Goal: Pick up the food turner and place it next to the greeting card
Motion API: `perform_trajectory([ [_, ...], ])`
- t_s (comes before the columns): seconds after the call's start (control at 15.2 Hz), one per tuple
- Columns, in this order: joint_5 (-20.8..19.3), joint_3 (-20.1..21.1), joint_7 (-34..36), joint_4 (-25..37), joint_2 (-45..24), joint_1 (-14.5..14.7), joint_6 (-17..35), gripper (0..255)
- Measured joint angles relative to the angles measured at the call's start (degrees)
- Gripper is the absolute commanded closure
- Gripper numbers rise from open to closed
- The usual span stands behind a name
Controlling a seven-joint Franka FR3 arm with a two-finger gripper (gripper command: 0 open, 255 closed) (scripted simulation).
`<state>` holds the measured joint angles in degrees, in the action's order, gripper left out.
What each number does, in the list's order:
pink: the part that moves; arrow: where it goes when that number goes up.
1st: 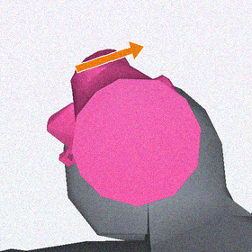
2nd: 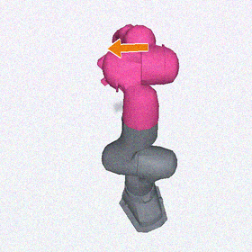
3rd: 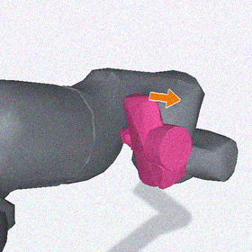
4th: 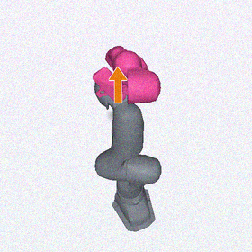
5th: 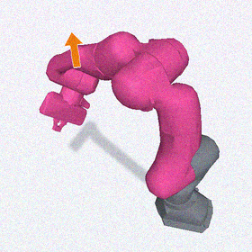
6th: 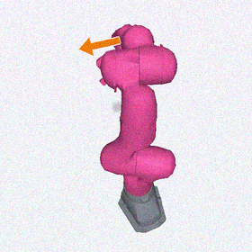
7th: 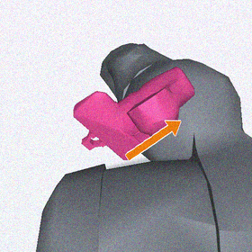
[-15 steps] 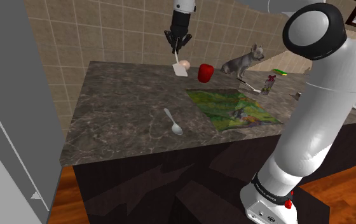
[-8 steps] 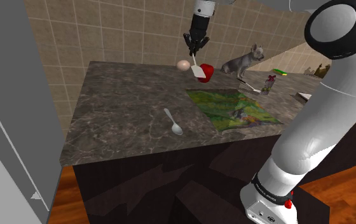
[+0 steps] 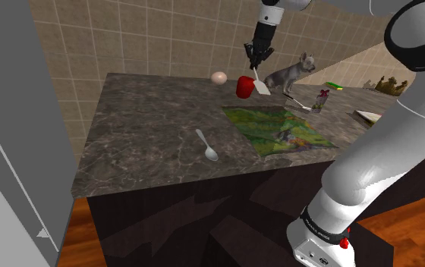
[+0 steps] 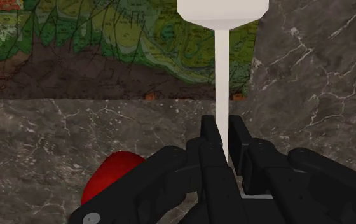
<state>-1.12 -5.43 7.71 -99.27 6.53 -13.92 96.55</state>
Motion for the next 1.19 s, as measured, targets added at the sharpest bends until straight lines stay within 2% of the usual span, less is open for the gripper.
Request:
perform_trajectory([
  [0.33,-0.5,-3.5,-6.1,-3.7,3.2,-2.7,0.6,255],
  [0.73,-0.9,-8.5,-14.4,-4.4,3.7,-6.1,0.9,255],
  [1.19,-0.6,-14.6,-24.6,-2.0,1.9,-10.1,0.3,255],
])
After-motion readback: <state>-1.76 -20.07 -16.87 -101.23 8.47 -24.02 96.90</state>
